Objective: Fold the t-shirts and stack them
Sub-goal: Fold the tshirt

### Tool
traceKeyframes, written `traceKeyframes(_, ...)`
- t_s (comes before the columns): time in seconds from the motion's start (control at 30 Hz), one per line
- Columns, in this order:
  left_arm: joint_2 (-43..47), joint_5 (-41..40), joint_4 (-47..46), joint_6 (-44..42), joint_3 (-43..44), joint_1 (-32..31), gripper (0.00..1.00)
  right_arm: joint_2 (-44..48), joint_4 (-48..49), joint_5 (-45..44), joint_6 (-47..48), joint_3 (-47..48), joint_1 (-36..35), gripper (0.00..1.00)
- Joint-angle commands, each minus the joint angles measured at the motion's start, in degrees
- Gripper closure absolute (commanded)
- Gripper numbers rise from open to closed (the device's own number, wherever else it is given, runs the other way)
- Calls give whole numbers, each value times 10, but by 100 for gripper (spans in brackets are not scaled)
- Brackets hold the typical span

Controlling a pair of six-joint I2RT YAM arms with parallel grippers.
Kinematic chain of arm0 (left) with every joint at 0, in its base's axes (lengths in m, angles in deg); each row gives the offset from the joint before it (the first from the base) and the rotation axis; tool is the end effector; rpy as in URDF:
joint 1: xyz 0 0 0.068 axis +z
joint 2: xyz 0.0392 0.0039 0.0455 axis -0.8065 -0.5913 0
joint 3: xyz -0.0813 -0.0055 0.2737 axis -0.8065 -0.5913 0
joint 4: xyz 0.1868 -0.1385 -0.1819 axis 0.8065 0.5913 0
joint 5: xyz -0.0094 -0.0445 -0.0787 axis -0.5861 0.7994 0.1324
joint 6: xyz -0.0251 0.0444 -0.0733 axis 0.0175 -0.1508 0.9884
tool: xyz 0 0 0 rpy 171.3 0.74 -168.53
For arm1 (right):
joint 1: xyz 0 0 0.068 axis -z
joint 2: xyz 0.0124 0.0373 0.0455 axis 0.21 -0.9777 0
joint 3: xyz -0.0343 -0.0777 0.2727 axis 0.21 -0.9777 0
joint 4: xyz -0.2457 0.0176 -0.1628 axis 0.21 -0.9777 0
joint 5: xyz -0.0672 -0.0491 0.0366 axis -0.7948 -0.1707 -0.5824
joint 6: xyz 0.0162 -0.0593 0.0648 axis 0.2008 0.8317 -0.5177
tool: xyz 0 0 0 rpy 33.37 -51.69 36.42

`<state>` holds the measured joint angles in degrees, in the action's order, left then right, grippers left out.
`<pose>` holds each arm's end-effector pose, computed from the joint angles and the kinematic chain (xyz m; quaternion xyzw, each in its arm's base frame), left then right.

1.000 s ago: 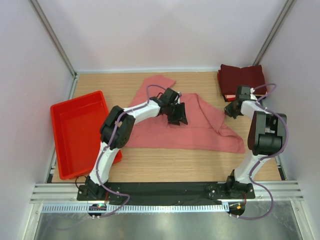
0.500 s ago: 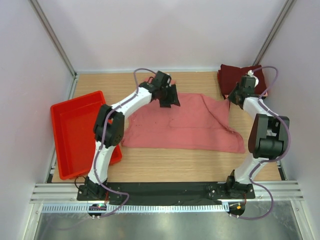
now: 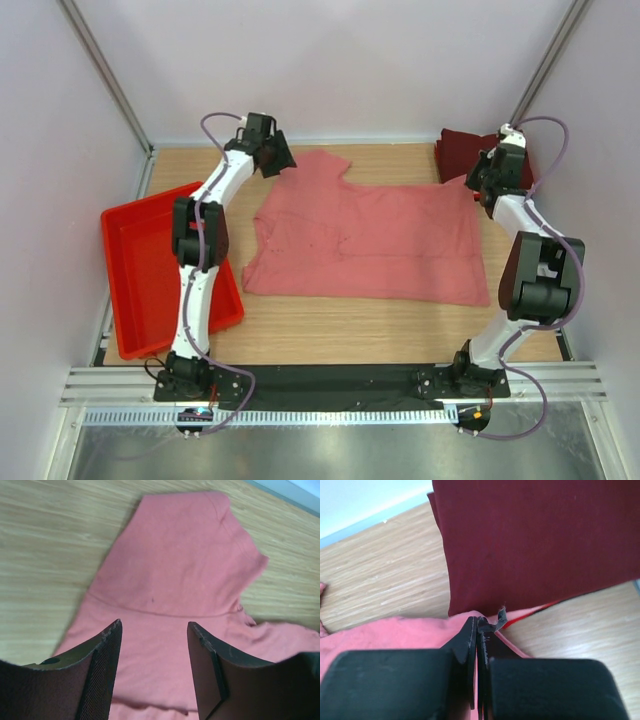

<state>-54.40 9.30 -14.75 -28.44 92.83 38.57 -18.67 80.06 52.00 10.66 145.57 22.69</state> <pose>0.5905 -0.1674 0.1966 -0.1587 0.9075 -0.2066 0.3296 0.4610 -0.0838 0.2257 0.1672 0.8380 0.0224 0.5190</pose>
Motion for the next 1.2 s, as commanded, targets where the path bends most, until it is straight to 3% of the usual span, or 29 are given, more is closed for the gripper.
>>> traceKeyframes(0.0, -34, -10, -21, -16, 50, 7, 43, -8, 77, 41, 30, 12, 9, 99)
traceKeyframes(0.37, -109, 36, -88, 11, 105, 24, 40, -27, 31, 59, 26, 24, 10, 99)
traceKeyframes(0.67, -163, 13, -150, 44, 132, 43, 39, -32, 41, 83, 12, 21, 9, 99)
traceKeyframes(0.9, -201, 25, -168, 58, 155, 52, 40, -64, 71, 122, -30, 15, 9, 99)
traceKeyframes(1.17, -254, 93, -243, 119, 169, 49, 46, -62, 87, 124, -13, -1, 9, 99)
